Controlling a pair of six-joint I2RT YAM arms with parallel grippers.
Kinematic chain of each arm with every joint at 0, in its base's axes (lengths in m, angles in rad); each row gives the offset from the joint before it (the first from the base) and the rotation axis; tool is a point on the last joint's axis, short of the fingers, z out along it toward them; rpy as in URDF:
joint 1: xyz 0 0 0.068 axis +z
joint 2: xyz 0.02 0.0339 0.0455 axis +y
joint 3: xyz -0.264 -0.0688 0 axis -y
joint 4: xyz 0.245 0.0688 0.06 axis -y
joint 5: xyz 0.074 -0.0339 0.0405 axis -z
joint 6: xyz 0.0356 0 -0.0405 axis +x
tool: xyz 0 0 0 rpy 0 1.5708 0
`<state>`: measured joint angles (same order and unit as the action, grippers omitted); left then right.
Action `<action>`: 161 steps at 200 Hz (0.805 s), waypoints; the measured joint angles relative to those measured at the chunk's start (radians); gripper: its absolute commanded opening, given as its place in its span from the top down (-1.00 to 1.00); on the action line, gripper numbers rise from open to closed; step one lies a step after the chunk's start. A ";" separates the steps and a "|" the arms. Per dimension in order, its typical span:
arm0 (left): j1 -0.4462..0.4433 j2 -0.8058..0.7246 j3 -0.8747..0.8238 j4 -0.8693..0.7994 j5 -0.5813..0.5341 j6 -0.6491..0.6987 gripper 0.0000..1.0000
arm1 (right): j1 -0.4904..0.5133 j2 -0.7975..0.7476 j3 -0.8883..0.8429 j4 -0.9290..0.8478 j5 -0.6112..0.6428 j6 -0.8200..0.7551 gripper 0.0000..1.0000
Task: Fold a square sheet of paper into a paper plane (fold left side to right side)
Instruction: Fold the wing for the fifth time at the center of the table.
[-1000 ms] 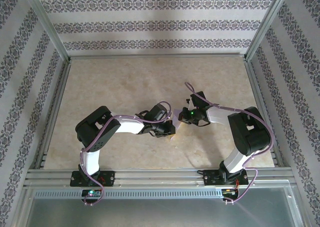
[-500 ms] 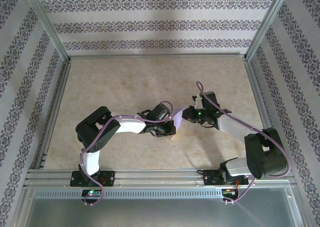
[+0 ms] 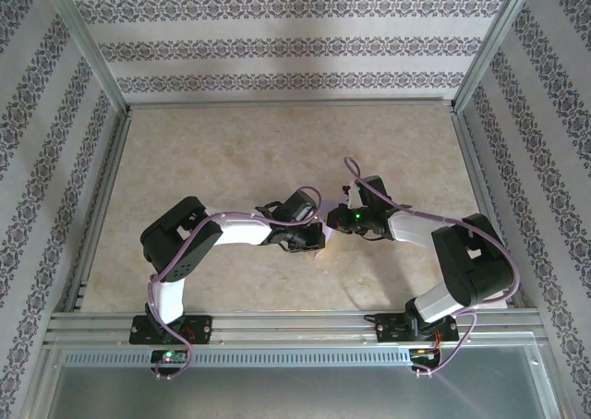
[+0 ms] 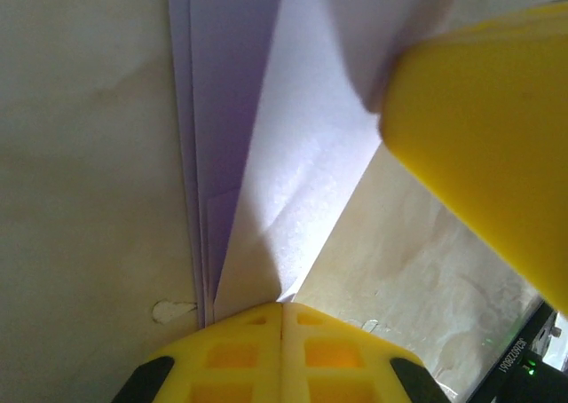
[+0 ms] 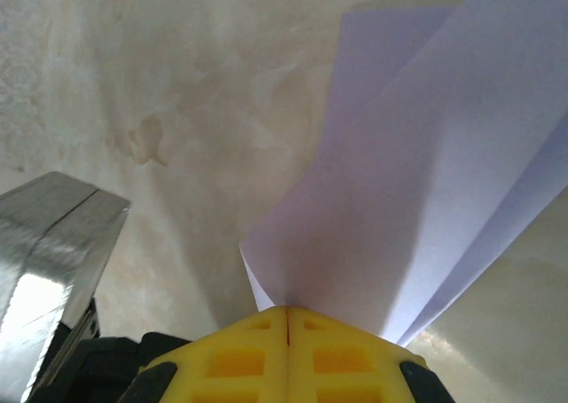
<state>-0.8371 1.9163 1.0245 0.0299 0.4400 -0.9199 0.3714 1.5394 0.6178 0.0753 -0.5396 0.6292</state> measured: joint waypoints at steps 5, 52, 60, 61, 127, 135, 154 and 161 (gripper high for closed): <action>0.000 0.000 0.001 -0.004 -0.001 0.000 1.00 | 0.000 0.008 0.000 0.006 0.000 0.000 1.00; 0.000 0.000 0.008 -0.019 -0.005 0.001 1.00 | -0.001 0.069 0.011 0.035 0.000 -0.005 1.00; 0.000 0.000 0.008 -0.019 -0.005 0.000 1.00 | -0.001 0.078 0.013 0.039 0.001 -0.006 1.00; 0.000 0.000 0.008 -0.019 -0.005 0.000 1.00 | -0.001 0.080 0.013 0.040 0.001 -0.006 1.00; 0.000 0.000 0.008 -0.020 -0.009 0.000 1.00 | -0.023 0.115 0.015 0.059 -0.008 -0.019 1.00; 0.000 0.000 0.008 -0.020 -0.012 0.000 1.00 | -0.028 0.118 0.015 0.060 -0.014 -0.023 1.00; 0.000 0.000 0.008 -0.020 -0.019 0.000 1.00 | -0.041 0.125 0.020 0.060 -0.027 -0.032 1.00; 0.000 0.000 0.008 -0.020 -0.021 0.000 1.00 | -0.046 0.129 0.023 0.060 -0.031 -0.034 1.00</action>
<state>-0.8371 1.9163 1.0328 0.0097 0.4194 -0.9195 0.3252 1.6684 0.6411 0.1356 -0.5701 0.5953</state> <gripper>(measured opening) 0.054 0.060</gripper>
